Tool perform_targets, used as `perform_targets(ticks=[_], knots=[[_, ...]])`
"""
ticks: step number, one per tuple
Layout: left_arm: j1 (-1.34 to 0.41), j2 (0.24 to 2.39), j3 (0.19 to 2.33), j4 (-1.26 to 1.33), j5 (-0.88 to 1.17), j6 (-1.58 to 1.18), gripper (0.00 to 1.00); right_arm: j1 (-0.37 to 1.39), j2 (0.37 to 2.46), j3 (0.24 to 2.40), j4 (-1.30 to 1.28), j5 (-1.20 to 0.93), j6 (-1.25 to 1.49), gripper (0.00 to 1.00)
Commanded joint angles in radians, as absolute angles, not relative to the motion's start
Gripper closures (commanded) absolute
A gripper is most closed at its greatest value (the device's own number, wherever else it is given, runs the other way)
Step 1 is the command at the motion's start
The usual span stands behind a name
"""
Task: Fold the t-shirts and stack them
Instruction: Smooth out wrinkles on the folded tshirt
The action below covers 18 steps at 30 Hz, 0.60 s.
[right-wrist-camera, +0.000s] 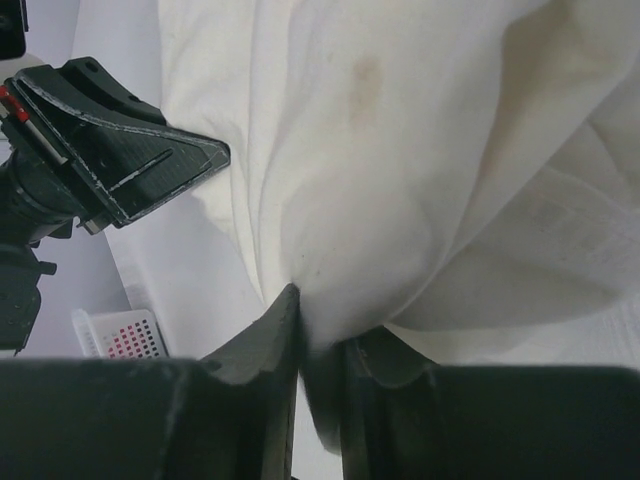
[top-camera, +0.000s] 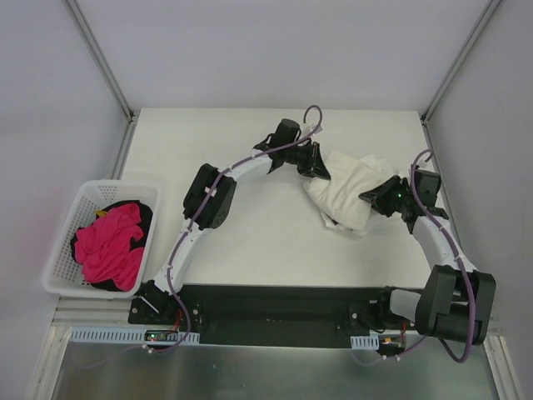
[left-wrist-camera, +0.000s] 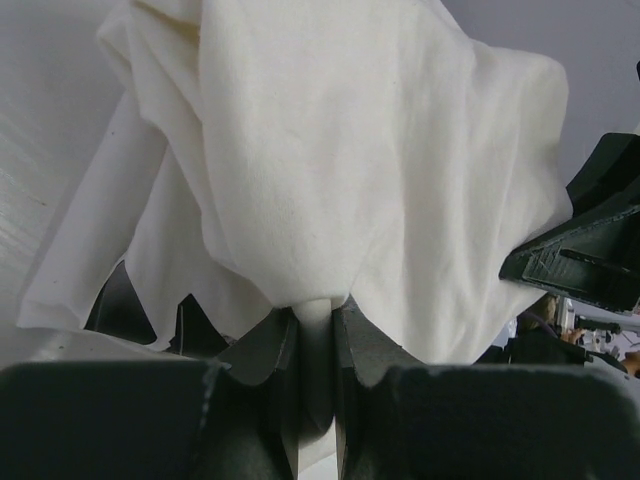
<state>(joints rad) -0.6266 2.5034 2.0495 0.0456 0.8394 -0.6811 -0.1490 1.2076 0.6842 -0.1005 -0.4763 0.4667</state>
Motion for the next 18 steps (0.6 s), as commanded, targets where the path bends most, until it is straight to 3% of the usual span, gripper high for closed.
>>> perform_targets(ticks=[1, 13, 18], knots=[[-0.615, 2.513, 2.057, 0.104, 0.888, -0.657, 1.0, -0.152, 1.137, 0.677, -0.09, -0.486, 0.477, 0.77], [-0.607, 2.487, 2.005, 0.11, 0.904, -0.629, 1.0, -0.153, 1.1, 0.65, -0.101, -0.437, 0.497, 0.45], [-0.601, 2.451, 1.961, 0.112, 0.903, -0.608, 1.0, -0.158, 1.019, 0.707, -0.23, -0.436, 0.445, 0.43]])
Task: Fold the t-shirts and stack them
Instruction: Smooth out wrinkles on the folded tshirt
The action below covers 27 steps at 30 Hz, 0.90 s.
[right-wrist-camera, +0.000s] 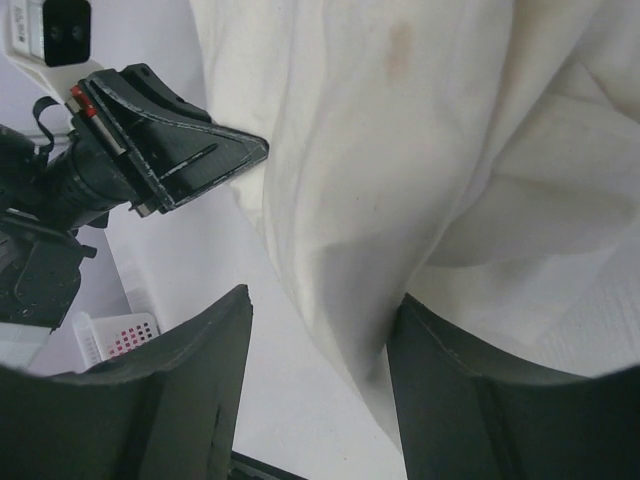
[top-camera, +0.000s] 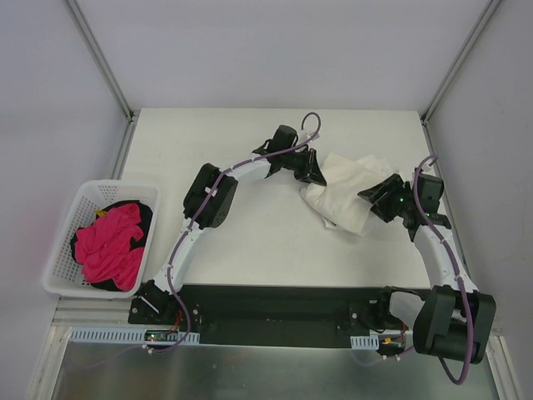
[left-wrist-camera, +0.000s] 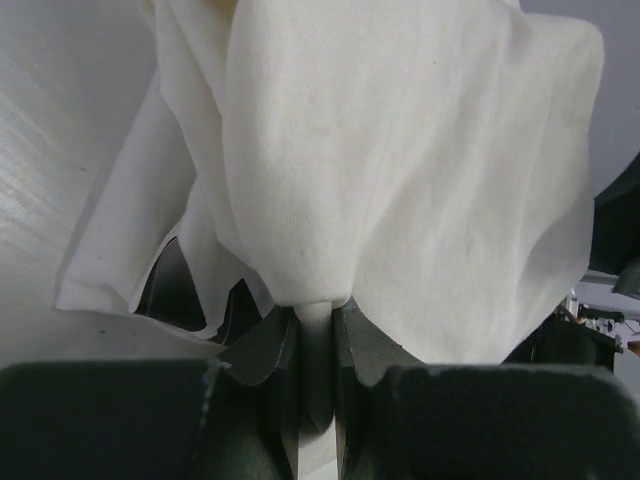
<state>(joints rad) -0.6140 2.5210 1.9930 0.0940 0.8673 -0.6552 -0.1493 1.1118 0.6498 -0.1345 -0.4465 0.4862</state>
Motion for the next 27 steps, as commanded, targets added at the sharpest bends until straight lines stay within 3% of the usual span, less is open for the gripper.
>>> perform_targets(ticks=[1, 5, 8, 9, 13, 16, 27], knots=[[-0.6, 2.447, 1.954, 0.112, 0.9, -0.606, 1.0, -0.163, 0.993, 0.727, -0.259, -0.419, 0.437, 0.43], [-0.595, 2.419, 1.918, 0.126, 0.902, -0.598, 1.0, -0.181, 0.881, 0.73, -0.311, -0.304, 0.407, 0.44], [-0.595, 2.405, 1.898, 0.141, 0.911, -0.601, 1.0, -0.209, 0.946, 0.761, -0.284, -0.258, 0.364, 0.5], [-0.595, 2.402, 1.894, 0.143, 0.911, -0.601, 1.0, -0.215, 1.024, 0.776, -0.264, -0.258, 0.353, 0.55], [-0.591, 2.375, 1.855, 0.155, 0.911, -0.598, 1.0, -0.251, 1.224, 0.857, -0.213, -0.288, 0.339, 0.89], [-0.583, 2.355, 1.833, 0.169, 0.911, -0.598, 1.0, -0.287, 1.34, 0.919, -0.178, -0.281, 0.34, 0.99], [-0.574, 2.347, 1.825, 0.192, 0.925, -0.62, 1.0, -0.397, 1.62, 1.11, -0.13, -0.298, 0.367, 0.99]])
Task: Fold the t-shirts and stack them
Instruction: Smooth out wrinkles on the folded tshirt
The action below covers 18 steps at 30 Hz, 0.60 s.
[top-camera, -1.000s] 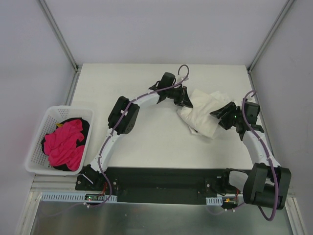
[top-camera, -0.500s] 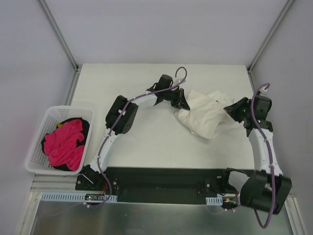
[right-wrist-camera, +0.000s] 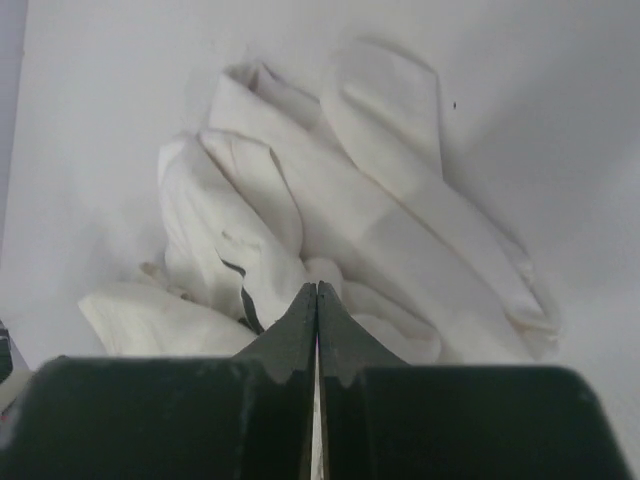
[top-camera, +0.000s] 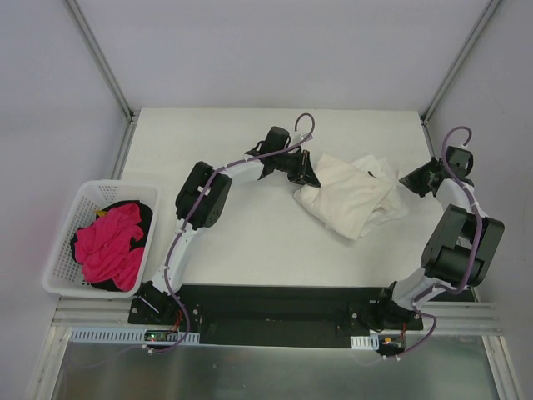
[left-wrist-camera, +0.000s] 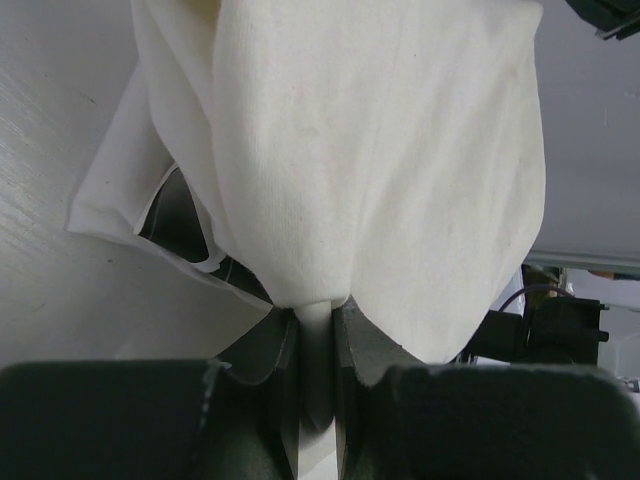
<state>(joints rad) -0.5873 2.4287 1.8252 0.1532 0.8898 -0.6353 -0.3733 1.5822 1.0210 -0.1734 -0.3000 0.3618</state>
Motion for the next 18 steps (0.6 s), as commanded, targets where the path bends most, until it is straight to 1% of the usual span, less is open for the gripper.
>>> perform_targets(ticks=[1, 5, 9, 18], knots=[[-0.574, 2.349, 1.822, 0.198, 0.928, -0.621, 1.0, -0.399, 1.632, 1.135, -0.132, -0.295, 0.37, 0.99], [-0.568, 2.358, 1.818, 0.21, 0.93, -0.635, 1.0, -0.4, 1.709, 1.166, -0.133, -0.31, 0.379, 0.99], [-0.558, 2.368, 1.825, 0.218, 0.936, -0.646, 1.0, -0.397, 1.747, 1.134, -0.092, -0.331, 0.403, 0.99], [-0.537, 2.364, 1.832, 0.218, 0.951, -0.652, 1.0, -0.374, 1.706, 1.057, -0.031, -0.356, 0.462, 0.99]])
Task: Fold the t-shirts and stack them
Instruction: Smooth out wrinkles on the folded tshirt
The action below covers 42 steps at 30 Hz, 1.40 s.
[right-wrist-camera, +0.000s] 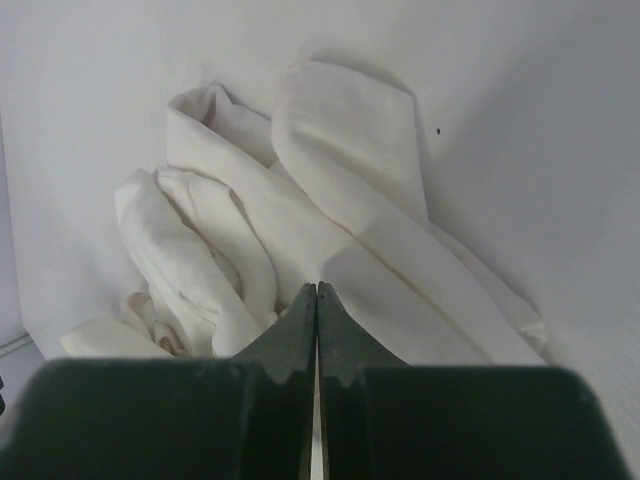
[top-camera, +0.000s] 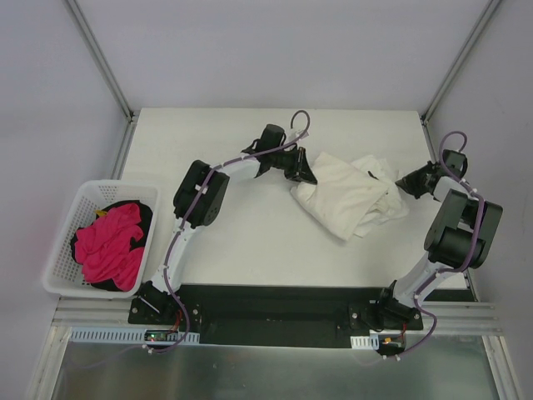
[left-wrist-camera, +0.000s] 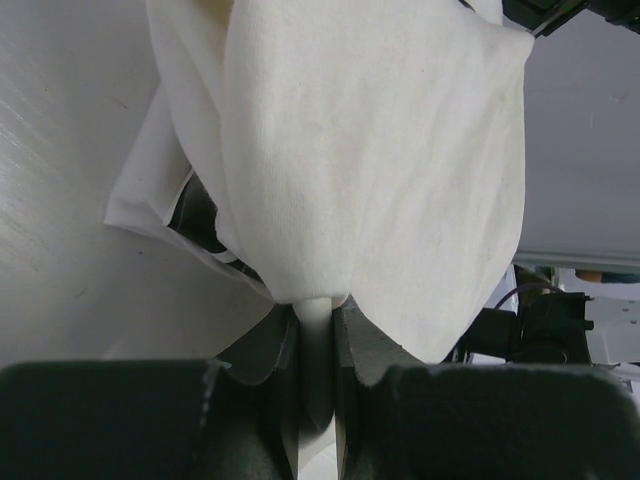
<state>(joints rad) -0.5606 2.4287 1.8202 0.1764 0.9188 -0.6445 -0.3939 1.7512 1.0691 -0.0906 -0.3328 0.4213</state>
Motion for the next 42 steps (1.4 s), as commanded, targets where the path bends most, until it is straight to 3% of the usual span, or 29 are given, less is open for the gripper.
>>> perform_targets(ticks=[1, 9, 11, 12, 14, 15, 19, 32, 42], knots=[[-0.534, 2.362, 1.833, 0.218, 0.951, -0.652, 1.0, -0.367, 1.709, 1.058, -0.028, -0.353, 0.466, 0.99], [-0.511, 2.365, 1.842, 0.218, 0.962, -0.666, 0.99, -0.296, 1.736, 1.057, 0.0, -0.356, 0.531, 0.96], [-0.503, 2.368, 1.842, 0.216, 0.956, -0.673, 0.84, -0.288, 1.741, 1.052, 0.034, -0.359, 0.549, 0.96], [-0.502, 2.367, 1.841, 0.215, 0.953, -0.675, 0.61, -0.282, 1.743, 1.051, 0.041, -0.36, 0.555, 0.96], [-0.496, 2.368, 1.842, 0.21, 0.943, -0.673, 0.41, -0.281, 1.743, 1.055, 0.048, -0.36, 0.564, 0.96], [-0.494, 2.37, 1.845, 0.21, 0.943, -0.67, 0.26, -0.281, 1.744, 1.058, 0.048, -0.365, 0.565, 0.96], [-0.492, 2.39, 1.865, 0.204, 0.953, -0.672, 0.13, -0.282, 1.729, 1.072, 0.026, -0.341, 0.549, 0.96], [-0.485, 2.346, 1.844, 0.202, 0.96, -0.652, 0.06, -0.393, 1.738, 1.196, -0.113, -0.293, 0.453, 0.96], [-0.457, 2.272, 1.822, 0.187, 0.973, -0.629, 0.04, -0.431, 1.713, 1.089, -0.088, -0.304, 0.453, 0.96]])
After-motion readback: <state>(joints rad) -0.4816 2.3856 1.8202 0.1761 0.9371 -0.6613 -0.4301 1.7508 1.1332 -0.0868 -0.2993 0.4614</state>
